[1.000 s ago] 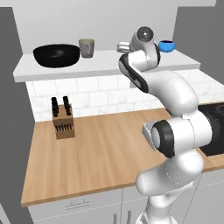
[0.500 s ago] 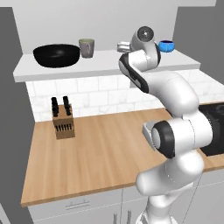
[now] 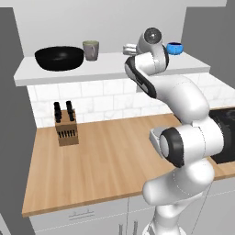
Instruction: Gather all objects into one cabinet and sort the glasses and bowls to opposite sides.
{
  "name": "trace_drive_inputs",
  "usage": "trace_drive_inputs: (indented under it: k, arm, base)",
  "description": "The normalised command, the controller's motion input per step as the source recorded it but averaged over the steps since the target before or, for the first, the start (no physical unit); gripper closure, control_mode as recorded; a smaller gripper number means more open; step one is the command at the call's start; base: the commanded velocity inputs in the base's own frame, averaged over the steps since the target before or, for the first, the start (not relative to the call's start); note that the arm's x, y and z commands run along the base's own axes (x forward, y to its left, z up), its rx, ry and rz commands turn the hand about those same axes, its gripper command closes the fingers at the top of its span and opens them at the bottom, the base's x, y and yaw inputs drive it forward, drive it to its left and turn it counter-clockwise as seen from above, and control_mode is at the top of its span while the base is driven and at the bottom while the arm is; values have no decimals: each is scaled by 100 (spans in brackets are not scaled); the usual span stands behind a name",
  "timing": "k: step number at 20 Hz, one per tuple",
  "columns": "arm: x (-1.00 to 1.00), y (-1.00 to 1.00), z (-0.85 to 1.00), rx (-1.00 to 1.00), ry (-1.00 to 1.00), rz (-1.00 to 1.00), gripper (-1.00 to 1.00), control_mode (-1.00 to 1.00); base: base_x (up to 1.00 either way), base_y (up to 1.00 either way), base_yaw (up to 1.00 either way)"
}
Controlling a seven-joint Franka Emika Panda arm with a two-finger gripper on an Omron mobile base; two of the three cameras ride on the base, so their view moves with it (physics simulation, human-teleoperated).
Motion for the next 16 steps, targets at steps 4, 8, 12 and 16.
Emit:
trace_drive_inputs:
  k: [4, 8, 12, 16]
  arm:
    - [0, -2, 0, 0, 0, 0, 100, -100]
    - [0, -26, 0, 0, -1, -4, 100, -100]
    - [0, -49, 0, 0, -1, -5, 100, -100]
    - [-3, -71, 0, 0, 0, -5, 100, -100]
  base:
    - [0, 0, 0]
    - [0, 0, 0]
    - [0, 0, 0]
    - [0, 0, 0]
